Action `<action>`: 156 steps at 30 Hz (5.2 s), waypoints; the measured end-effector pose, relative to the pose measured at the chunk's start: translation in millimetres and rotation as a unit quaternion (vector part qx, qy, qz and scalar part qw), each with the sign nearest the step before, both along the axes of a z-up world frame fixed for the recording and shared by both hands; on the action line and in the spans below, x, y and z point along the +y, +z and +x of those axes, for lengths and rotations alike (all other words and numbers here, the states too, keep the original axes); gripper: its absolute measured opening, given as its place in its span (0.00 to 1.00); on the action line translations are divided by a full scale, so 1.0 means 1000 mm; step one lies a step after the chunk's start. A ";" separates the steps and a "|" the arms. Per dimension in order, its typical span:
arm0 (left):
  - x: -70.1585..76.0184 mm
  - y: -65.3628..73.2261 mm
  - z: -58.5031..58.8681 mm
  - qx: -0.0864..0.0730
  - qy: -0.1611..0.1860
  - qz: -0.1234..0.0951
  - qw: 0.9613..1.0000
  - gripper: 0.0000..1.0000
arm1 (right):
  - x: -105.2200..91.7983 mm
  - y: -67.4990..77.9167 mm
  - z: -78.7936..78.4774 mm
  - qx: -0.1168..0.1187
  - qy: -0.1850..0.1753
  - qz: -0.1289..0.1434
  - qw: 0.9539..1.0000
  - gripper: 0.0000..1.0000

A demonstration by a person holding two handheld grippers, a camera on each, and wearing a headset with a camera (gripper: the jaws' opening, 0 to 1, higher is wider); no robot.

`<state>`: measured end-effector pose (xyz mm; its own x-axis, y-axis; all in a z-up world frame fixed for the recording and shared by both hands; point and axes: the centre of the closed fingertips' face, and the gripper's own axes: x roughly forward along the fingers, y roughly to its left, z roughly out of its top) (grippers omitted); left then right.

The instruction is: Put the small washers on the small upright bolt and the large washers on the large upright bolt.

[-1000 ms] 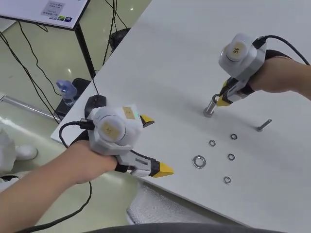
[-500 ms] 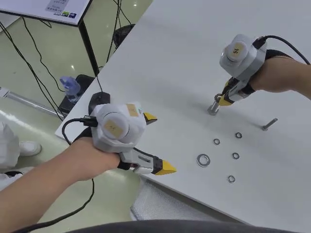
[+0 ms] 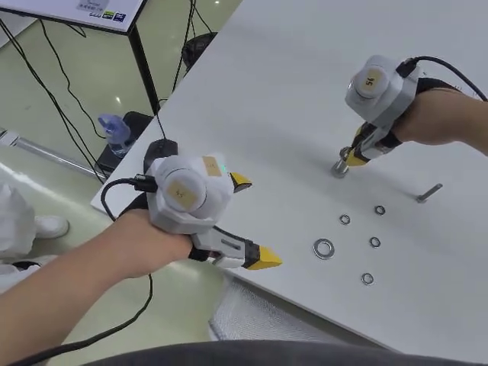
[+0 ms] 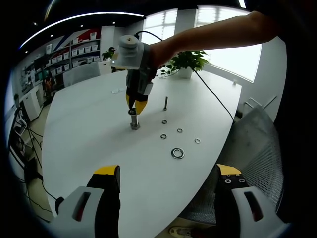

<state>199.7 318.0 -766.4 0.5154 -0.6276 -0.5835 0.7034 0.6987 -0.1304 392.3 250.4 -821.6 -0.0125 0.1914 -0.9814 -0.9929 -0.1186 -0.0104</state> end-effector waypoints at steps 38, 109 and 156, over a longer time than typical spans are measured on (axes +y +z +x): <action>0.004 -0.006 -0.001 0.005 -0.006 0.017 1.000 0.78 | 0.002 -0.042 0.000 0.005 -0.010 -0.017 1.000 0.22; -0.003 -0.006 0.003 -0.009 -0.043 0.046 0.998 0.84 | 0.010 0.010 -0.076 0.016 0.031 0.090 0.995 0.46; -0.001 0.005 0.006 -0.025 -0.044 0.041 0.998 0.80 | -0.031 -0.044 -0.159 0.024 0.002 0.077 0.997 0.45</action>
